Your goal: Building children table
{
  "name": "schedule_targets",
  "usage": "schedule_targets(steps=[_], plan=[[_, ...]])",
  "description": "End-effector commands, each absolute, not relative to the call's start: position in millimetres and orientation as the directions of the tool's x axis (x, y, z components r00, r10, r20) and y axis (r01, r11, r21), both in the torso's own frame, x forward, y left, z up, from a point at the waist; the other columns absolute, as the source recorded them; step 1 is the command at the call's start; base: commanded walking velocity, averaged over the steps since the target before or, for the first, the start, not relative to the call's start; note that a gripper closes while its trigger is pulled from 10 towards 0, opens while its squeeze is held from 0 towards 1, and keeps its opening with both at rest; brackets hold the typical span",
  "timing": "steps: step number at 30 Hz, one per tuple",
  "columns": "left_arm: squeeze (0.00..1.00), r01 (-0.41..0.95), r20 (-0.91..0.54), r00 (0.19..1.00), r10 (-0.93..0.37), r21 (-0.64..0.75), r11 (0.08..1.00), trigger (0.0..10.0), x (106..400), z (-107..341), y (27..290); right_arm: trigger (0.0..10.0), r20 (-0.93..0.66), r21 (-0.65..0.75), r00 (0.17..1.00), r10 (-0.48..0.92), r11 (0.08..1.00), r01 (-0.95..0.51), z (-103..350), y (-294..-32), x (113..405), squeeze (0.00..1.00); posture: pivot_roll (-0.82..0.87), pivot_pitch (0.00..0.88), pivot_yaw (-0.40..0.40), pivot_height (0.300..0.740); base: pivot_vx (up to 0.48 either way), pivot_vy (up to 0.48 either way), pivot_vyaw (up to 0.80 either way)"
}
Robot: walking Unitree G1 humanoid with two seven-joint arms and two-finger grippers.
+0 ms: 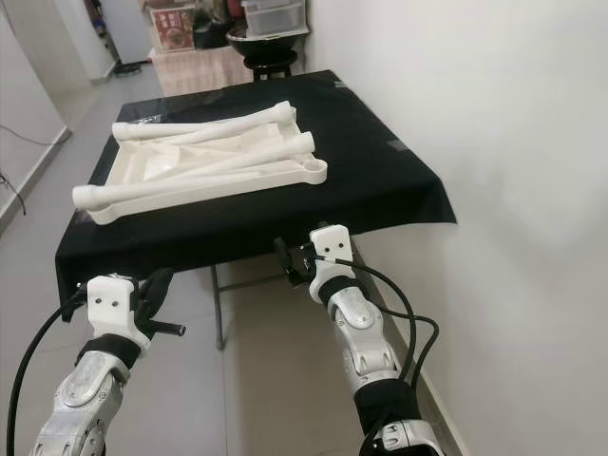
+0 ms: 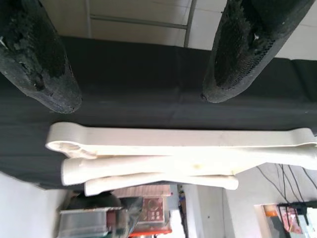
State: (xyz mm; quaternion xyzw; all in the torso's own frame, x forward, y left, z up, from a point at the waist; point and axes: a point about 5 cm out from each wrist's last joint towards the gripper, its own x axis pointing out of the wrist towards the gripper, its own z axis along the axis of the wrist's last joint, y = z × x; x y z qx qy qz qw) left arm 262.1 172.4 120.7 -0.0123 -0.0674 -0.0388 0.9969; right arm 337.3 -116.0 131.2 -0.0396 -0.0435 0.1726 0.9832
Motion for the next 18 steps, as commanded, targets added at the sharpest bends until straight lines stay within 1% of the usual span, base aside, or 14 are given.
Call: schedule_targets(steps=[1,18], plan=[[0.0,0.075,0.134,0.988,-0.071,-0.021,0.997,10.0,265.7,122.5,174.6,10.0,0.083,-0.068,0.937,0.34,0.94,-0.336,135.2,-114.5,339.4,0.0,-0.1,0.0,0.083,0.74,0.364,0.0,0.0],[0.0,0.069,0.143,0.988,-0.062,-0.044,0.997,10.0,269.2,130.7,171.2,10.0,0.102,-0.087,0.91,0.401,0.915,-0.393,141.7,-107.4,340.9,0.0,-0.1,0.0,0.073,0.74,0.362,0.0,0.0]])
